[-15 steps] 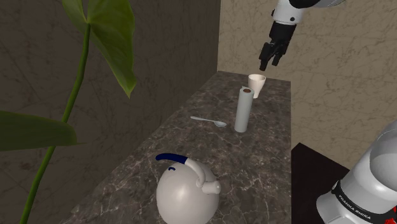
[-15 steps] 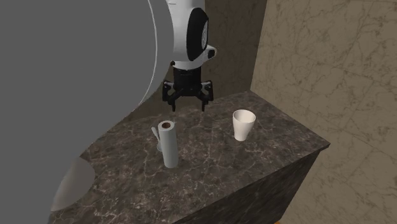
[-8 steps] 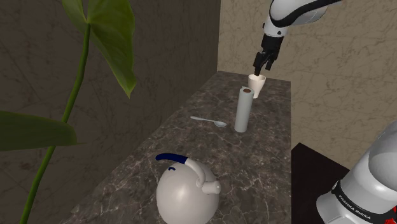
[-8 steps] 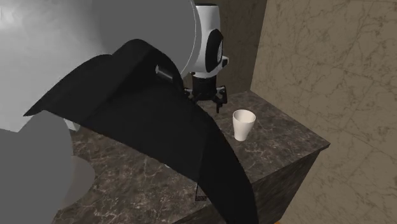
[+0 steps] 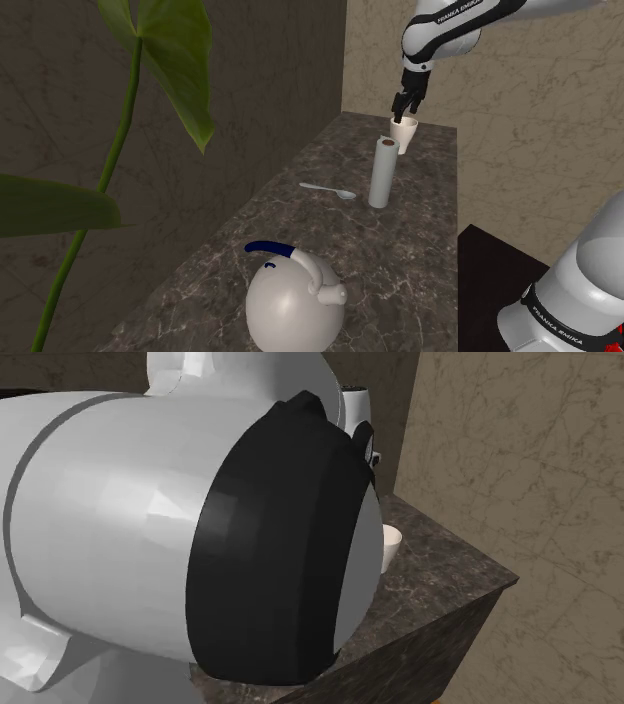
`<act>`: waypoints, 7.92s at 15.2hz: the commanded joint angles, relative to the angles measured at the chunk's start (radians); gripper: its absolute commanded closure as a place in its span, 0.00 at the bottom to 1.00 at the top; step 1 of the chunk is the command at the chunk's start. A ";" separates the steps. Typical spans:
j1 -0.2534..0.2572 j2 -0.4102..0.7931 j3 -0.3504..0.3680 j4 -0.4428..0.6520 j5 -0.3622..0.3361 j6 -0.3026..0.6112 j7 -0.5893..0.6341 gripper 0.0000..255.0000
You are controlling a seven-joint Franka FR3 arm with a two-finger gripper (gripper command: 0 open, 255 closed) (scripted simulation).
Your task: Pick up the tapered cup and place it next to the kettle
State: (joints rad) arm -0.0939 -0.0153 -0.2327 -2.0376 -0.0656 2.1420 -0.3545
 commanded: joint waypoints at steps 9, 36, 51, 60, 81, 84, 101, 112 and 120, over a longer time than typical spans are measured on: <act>-0.052 0.303 -0.025 0.218 0.033 0.089 -0.093 0.00; -0.058 0.328 -0.024 0.218 0.041 0.113 -0.100 1.00; -0.053 0.264 -0.029 0.337 0.028 -0.068 -0.104 1.00; -0.054 0.248 -0.031 0.436 0.026 -0.183 -0.111 1.00; -0.068 0.290 -0.035 0.773 0.043 -0.477 -0.138 1.00; -0.015 0.229 -0.013 0.691 0.013 -0.461 -0.067 1.00; 0.223 0.085 0.154 0.519 -0.075 -0.477 0.336 1.00; 0.364 0.159 0.267 0.625 -0.099 -0.547 0.582 1.00; 0.480 0.304 0.334 0.832 -0.128 -0.638 0.747 1.00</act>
State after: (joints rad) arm 0.3671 0.2581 0.0923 -1.2480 -0.1880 1.5198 0.3665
